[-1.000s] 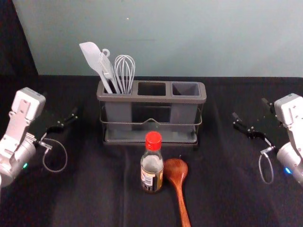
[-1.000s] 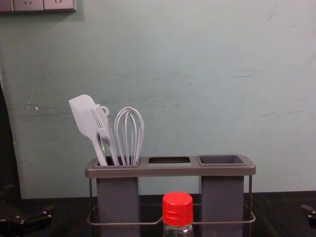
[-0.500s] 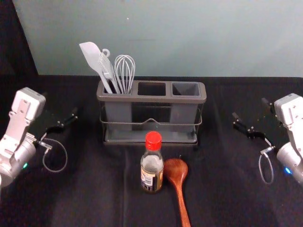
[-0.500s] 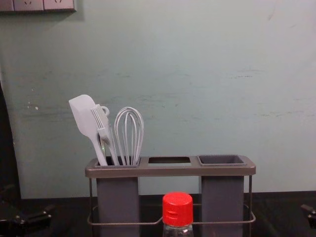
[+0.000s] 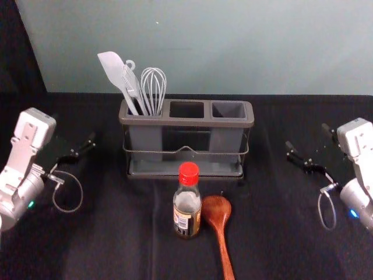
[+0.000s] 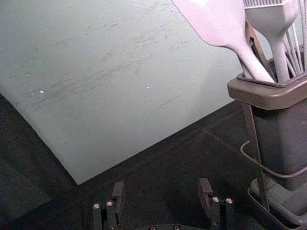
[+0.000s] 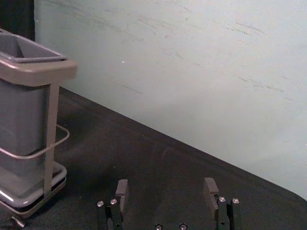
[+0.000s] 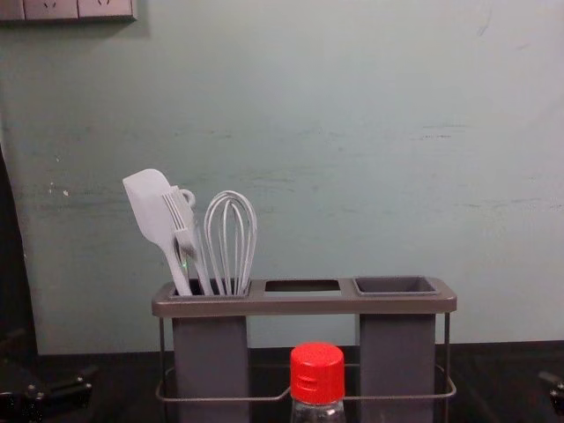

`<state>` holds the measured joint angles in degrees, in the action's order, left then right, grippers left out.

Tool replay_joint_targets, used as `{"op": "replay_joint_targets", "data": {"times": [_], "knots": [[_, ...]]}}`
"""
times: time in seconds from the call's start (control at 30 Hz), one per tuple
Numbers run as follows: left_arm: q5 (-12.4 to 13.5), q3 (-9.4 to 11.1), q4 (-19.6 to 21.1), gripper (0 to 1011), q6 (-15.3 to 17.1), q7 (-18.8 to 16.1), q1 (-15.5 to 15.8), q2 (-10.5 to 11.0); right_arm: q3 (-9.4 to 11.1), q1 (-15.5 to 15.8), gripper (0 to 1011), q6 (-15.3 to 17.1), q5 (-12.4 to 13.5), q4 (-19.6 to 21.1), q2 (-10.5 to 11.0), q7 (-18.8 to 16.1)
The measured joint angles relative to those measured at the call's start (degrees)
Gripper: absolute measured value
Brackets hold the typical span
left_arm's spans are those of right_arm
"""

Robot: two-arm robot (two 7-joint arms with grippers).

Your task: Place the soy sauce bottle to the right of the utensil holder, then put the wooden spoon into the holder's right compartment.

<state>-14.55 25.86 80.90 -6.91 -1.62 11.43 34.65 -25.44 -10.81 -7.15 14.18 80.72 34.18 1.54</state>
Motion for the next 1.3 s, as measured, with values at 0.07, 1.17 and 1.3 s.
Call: {"op": "replay_joint_targets", "data": {"times": [0.07,1.17,1.3], "knots": [[0.0,0.0,0.0,1000,0.0,0.0,0.0,0.0,0.31,0.79,1003,-0.54,-0.27,0.3,-0.22,0.01],[0.0,0.0,0.0,1000,0.0,0.0,0.0,0.0,2.43,21.2,1003,-10.63,7.72,20.14,2.47,-11.06],[0.0,0.0,0.0,1000,0.0,0.0,0.0,0.0,1.45,20.92,1003,-10.38,8.01,20.66,1.73,-13.17]]}}
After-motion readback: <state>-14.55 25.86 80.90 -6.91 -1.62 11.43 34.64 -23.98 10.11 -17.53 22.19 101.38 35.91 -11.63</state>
